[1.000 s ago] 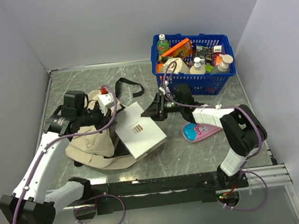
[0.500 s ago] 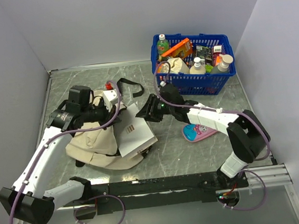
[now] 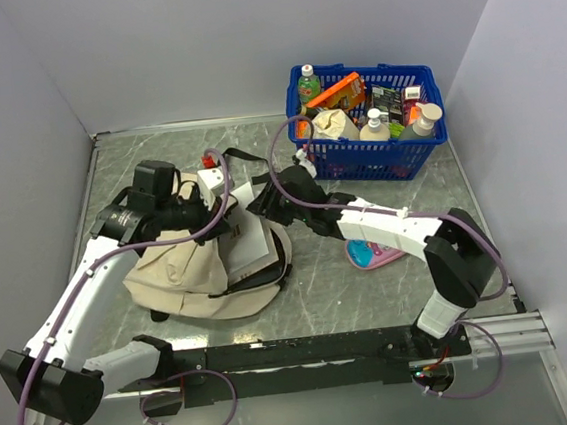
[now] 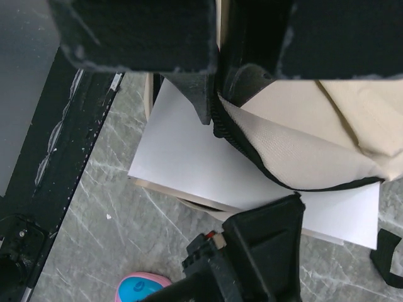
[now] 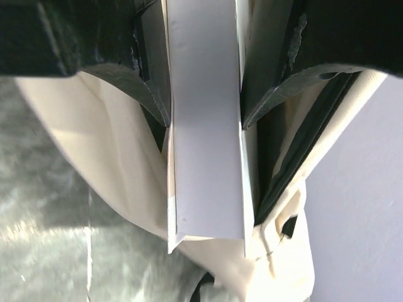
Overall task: Pack the student bag
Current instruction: Place the book in the student bag.
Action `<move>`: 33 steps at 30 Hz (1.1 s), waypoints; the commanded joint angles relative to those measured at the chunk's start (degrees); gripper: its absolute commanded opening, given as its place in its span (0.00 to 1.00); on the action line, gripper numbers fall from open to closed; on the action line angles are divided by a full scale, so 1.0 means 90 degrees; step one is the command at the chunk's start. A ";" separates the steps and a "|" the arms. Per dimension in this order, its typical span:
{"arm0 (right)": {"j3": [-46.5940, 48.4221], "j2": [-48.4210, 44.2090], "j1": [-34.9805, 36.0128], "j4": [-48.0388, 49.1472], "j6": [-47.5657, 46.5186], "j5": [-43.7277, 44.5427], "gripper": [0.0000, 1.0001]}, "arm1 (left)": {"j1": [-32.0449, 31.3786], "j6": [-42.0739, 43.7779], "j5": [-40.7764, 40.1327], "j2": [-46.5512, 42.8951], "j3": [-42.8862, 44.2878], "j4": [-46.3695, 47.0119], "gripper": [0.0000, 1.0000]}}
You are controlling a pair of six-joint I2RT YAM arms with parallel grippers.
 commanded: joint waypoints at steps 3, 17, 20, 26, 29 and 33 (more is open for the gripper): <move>0.0627 0.0553 0.0110 0.0955 0.0230 0.1283 0.00 | -0.0163 -0.0193 0.0970 -0.0158 0.0283 0.0428 0.01; 0.0362 0.0485 0.0794 -0.0047 -0.0375 -0.0815 0.45 | -0.0163 -0.0134 0.0873 -0.0061 0.0342 0.0555 0.01; 0.0132 0.0310 0.0794 -0.0246 -0.0365 -0.0875 0.52 | -0.0163 -0.0202 0.0853 -0.0002 0.0371 0.0653 0.01; 0.0188 0.0105 0.0823 -0.0624 -0.1155 -0.1226 0.55 | -0.0163 -0.0193 0.0775 0.0018 0.0479 0.0614 0.01; -0.0123 -0.0051 0.0794 -0.0743 -0.1692 -0.1500 0.63 | -0.0163 -0.0115 0.0746 -0.0002 0.0469 0.0555 0.01; -0.0554 -0.0003 0.0619 -0.0537 -0.2404 -0.2505 0.69 | -0.0163 -0.0095 0.0716 -0.0021 0.0420 0.0565 0.01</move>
